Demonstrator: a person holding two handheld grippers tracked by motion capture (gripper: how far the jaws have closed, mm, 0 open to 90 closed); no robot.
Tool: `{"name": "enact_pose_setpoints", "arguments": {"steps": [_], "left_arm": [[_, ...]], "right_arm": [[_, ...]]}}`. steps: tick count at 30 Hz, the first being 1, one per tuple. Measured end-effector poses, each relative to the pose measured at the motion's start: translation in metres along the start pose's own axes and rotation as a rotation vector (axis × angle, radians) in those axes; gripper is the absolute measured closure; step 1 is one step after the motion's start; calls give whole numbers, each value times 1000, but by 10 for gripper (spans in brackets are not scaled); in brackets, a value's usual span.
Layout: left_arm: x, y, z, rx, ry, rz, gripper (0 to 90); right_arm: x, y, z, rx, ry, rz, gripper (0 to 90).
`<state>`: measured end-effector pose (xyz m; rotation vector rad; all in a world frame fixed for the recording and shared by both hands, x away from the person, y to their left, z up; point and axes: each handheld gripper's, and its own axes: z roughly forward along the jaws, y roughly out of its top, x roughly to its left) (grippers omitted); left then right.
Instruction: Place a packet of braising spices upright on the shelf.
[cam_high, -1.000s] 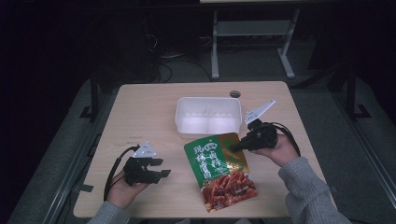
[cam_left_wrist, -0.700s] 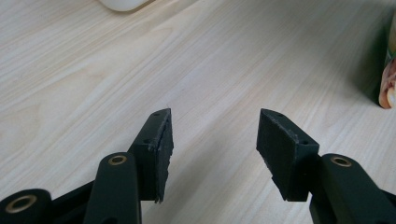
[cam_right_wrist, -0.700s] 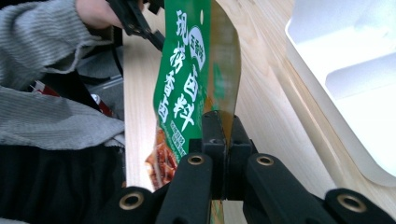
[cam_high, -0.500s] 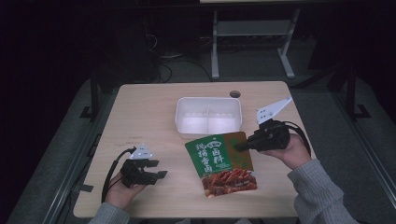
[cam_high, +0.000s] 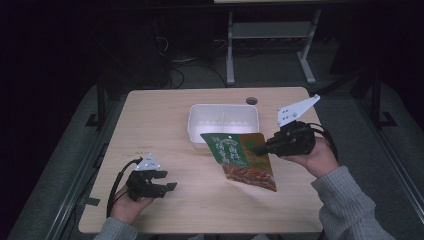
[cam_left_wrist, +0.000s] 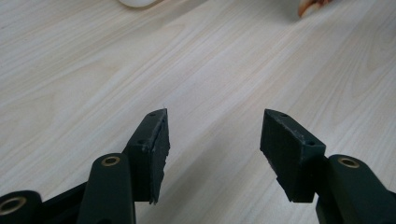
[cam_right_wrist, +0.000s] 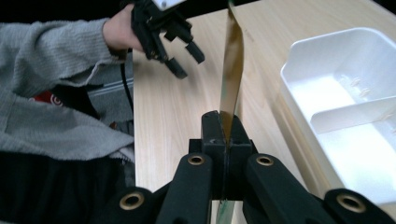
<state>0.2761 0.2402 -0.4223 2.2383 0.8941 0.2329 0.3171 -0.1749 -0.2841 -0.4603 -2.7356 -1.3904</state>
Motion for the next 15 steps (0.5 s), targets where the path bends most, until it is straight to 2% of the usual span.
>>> {"name": "enact_pose_setpoints", "arguments": {"steps": [4, 9, 13, 15], "left_arm": [[1, -3, -2, -2, 3, -6, 413], [1, -5, -3, -3, 4, -8, 407], [-2, -7, -2, 13, -3, 8, 400], [-3, -8, -2, 15, -1, 10, 395]], "right_arm": [[-1, 10, -5, -3, -38, 12, 900], [-2, 17, -7, -18, -56, 33, 900], [-4, 26, -9, -41, -76, 64, 900], [-5, 30, -9, -42, -84, 65, 900]]}}
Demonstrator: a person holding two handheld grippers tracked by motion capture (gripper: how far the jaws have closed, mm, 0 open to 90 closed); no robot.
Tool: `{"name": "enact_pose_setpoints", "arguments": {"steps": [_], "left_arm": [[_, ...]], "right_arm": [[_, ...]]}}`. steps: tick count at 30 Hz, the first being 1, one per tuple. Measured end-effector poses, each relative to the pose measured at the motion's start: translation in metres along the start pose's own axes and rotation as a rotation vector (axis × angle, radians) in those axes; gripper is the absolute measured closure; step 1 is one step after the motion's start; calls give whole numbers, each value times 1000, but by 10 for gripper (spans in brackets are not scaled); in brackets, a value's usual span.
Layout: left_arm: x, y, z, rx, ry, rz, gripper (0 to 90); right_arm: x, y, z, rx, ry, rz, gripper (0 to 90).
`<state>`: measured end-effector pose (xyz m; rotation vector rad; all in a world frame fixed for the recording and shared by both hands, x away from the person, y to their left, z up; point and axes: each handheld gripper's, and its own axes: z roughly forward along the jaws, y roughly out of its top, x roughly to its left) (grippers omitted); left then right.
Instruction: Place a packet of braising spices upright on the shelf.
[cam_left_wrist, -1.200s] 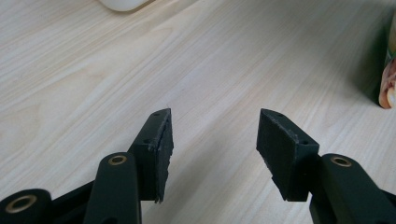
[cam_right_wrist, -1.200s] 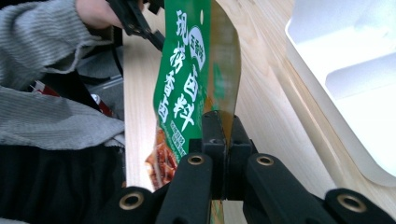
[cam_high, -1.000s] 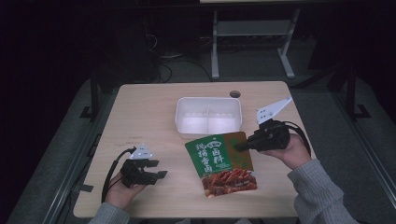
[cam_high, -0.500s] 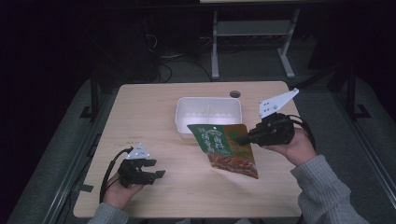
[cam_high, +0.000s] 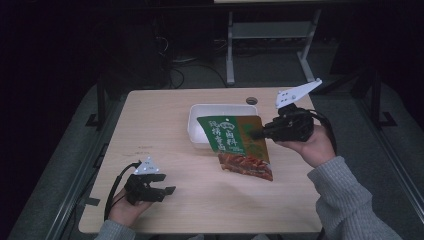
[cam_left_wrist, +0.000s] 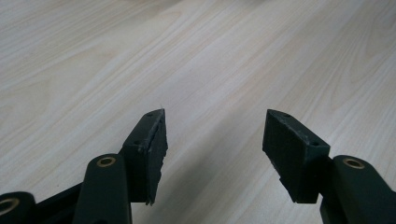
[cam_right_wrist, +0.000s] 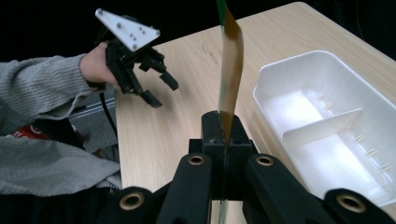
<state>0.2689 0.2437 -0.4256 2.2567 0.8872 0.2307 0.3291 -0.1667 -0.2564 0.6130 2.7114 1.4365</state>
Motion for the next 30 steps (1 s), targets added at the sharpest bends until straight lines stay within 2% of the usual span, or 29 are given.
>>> {"name": "enact_pose_setpoints", "arguments": {"steps": [9, 17, 28, 30], "left_arm": [[0, -5, -2, -5, 2, -9, 374], [-2, -5, 1, 2, 3, 5, 363], [2, -5, 0, -10, -2, -10, 348], [3, -6, -1, -14, -1, -19, 348]], "right_arm": [[-3, 13, 2, -14, -44, 35, 900], [-6, 29, 3, -37, -93, 63, 900], [-17, 44, 8, -72, -150, 105, 900], [-20, 49, 11, -80, -176, 116, 900]]}}
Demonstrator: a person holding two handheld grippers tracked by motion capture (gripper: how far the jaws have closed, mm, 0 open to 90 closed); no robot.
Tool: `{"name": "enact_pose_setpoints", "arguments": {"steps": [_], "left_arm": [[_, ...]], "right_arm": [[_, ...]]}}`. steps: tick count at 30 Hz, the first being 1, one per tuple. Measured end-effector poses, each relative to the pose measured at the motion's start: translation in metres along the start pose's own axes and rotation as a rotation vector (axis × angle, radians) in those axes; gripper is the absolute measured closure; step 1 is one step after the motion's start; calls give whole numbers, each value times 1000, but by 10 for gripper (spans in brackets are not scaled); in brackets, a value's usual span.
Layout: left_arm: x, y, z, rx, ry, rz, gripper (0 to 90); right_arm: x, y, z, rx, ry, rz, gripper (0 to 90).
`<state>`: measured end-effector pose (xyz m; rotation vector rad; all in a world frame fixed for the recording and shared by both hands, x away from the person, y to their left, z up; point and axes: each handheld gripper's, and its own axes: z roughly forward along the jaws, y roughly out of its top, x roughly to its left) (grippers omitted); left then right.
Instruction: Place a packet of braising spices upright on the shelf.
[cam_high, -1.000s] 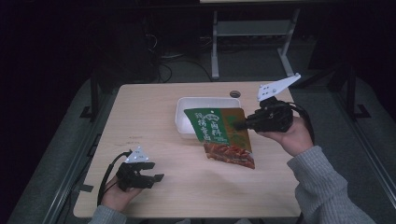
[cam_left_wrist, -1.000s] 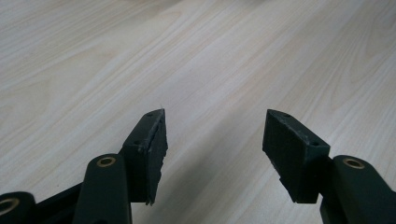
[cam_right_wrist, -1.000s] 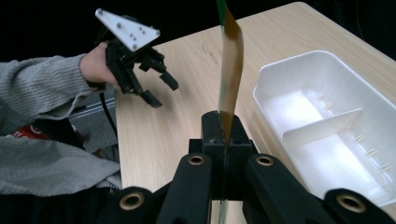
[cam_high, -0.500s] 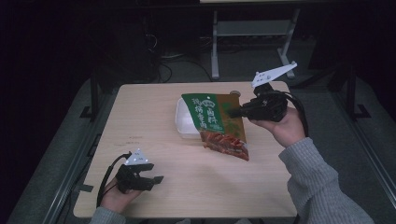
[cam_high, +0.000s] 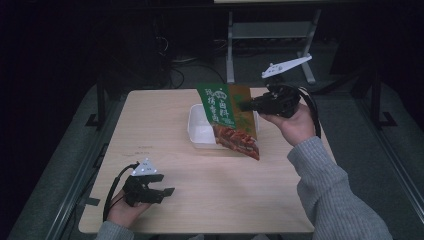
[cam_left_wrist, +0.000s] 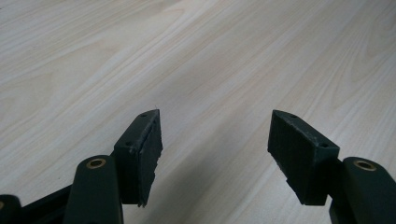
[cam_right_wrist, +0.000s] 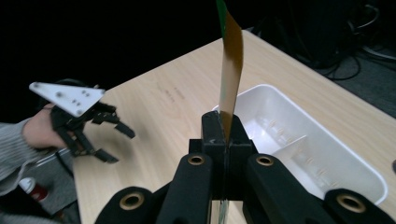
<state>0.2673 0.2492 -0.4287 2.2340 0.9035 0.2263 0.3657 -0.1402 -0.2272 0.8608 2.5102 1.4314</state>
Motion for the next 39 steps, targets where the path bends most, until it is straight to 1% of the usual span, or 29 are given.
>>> {"name": "enact_pose_setpoints", "arguments": {"steps": [2, 6, 7, 9, 11, 13, 18, 20, 24, 25, 32, 33, 35, 36, 38, 39], "left_arm": [[1, -1, 0, 0, 3, -3, 346], [3, -1, 0, -2, 2, -8, 344], [3, -1, 0, -2, 2, -8, 343], [4, -2, 0, -6, 2, -11, 342], [4, -2, 0, -9, 2, -11, 342], [5, -2, 0, -10, 4, -14, 342], [6, -3, 0, -13, 3, -17, 341], [7, -3, 0, -15, 5, -17, 341], [8, -3, -1, -14, 6, -16, 341], [8, -3, 0, -15, 6, -18, 341], [9, -4, -1, -19, 7, -25, 341], [9, -4, -1, -20, 6, -26, 340], [9, -4, 0, -20, 6, -25, 340], [9, -4, 0, -20, 6, -25, 340], [9, -4, 0, -19, 4, -25, 340], [9, -4, 0, -16, 5, -23, 340]], "right_arm": [[-1, 2, 1, -4, -6, 2, 900], [-2, 10, 11, -15, -43, 14, 900], [-2, 10, 11, -15, -43, 14, 900], [-3, 15, 18, -21, -66, 22, 900], [-5, 17, 23, -22, -75, 28, 900], [-5, 20, 28, -25, -89, 20, 900], [-7, 24, 37, -33, -109, 27, 900], [-8, 27, 43, -36, -120, 32, 900], [-8, 31, 50, -37, -137, 26, 900], [-8, 34, 54, -44, -151, 24, 900], [-7, 40, 66, -67, -178, 21, 900], [-7, 41, 72, -67, -189, 20, 900], [-7, 42, 77, -64, -195, 18, 900], [-7, 42, 77, -64, -195, 18, 900], [-8, 42, 84, -59, -205, 19, 900], [-8, 42, 89, -57, -216, 26, 900]]}}
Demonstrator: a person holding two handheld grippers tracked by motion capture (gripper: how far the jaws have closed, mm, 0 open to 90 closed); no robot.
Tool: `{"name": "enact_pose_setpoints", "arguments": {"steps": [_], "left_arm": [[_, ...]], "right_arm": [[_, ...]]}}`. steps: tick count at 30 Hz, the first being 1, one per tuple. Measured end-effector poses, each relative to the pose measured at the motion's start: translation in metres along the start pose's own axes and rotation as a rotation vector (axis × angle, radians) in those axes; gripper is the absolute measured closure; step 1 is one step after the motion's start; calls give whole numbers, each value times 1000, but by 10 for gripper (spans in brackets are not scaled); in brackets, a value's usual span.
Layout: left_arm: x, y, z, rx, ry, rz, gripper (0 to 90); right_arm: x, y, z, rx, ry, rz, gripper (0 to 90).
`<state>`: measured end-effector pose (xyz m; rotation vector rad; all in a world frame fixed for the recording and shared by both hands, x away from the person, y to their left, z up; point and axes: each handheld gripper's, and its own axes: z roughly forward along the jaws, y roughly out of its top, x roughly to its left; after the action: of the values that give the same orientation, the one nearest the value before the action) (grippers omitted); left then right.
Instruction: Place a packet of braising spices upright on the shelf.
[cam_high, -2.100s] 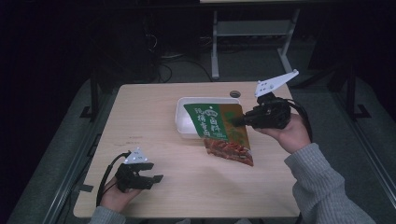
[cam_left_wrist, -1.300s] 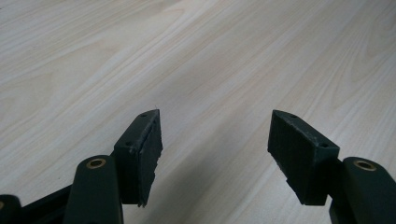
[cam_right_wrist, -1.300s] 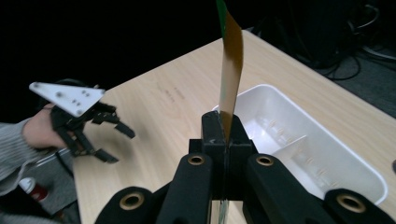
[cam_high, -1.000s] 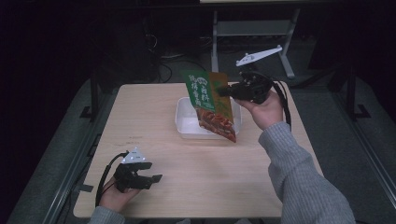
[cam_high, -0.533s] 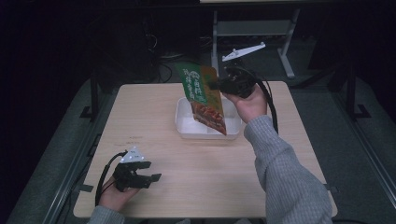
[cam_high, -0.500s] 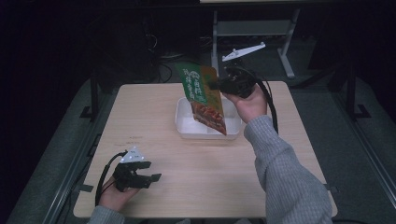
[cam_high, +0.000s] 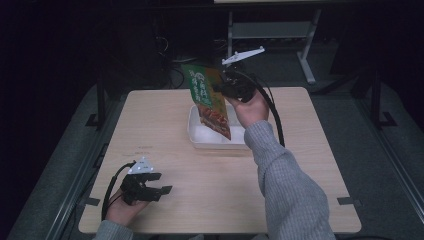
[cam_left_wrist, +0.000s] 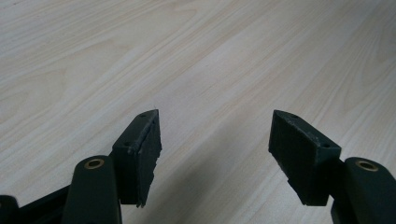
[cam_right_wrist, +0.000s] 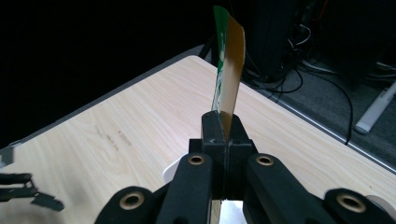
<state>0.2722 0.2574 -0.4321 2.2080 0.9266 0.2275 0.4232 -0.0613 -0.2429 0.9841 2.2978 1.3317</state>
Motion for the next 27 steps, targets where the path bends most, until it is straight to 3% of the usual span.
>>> {"name": "enact_pose_setpoints", "arguments": {"steps": [13, 27], "left_arm": [[2, -1, -1, -7, 0, -4, 339], [3, -1, -1, -10, 0, -5, 338]], "right_arm": [[4, -8, 33, -17, -67, -18, 900], [6, -21, 49, -49, -81, -21, 900]]}}
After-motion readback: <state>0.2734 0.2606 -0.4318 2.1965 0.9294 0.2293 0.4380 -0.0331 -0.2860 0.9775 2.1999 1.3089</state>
